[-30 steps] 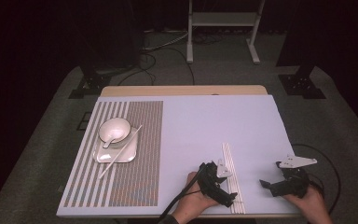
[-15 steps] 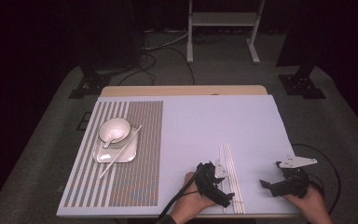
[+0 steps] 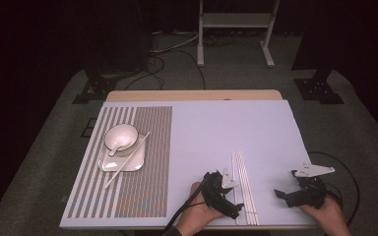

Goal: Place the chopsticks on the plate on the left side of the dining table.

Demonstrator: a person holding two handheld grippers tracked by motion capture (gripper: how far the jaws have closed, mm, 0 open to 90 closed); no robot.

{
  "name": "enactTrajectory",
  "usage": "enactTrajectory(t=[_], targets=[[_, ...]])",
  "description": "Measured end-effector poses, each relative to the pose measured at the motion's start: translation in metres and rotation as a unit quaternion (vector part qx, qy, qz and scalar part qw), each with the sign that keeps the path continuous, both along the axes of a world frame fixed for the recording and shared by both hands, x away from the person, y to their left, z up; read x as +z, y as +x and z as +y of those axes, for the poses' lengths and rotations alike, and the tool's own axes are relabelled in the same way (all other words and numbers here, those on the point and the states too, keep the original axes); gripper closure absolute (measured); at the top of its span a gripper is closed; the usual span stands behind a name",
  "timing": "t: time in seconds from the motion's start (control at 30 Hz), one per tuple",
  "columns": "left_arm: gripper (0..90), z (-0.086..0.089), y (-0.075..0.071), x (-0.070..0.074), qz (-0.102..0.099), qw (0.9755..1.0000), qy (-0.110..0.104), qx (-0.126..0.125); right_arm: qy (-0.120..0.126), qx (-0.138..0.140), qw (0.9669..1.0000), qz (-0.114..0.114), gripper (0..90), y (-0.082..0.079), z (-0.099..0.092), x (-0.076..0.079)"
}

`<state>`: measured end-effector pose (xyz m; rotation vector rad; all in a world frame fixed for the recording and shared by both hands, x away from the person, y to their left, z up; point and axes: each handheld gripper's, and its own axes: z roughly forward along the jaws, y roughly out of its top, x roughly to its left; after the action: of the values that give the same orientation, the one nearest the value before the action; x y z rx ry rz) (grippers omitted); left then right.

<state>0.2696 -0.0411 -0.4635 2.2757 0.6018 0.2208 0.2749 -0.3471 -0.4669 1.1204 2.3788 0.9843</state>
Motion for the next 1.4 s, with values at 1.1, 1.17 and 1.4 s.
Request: enactTrajectory(t=[1.1,1.17,1.4], targets=[[0.0,0.018,-0.008,-0.001,-0.011,0.9996,0.024,0.011,0.000,0.000,1.0000,0.000,0.0,0.000,0.000,0.000],[0.0,0.021,-0.008,0.000,-0.010,0.9996,0.026,0.011,0.000,0.000,1.0000,0.000,0.0,0.000,0.000,0.000],[0.0,0.031,-0.009,0.001,-0.007,0.9994,0.032,0.014,0.000,0.000,1.0000,0.000,0.0,0.000,0.000,0.000]])
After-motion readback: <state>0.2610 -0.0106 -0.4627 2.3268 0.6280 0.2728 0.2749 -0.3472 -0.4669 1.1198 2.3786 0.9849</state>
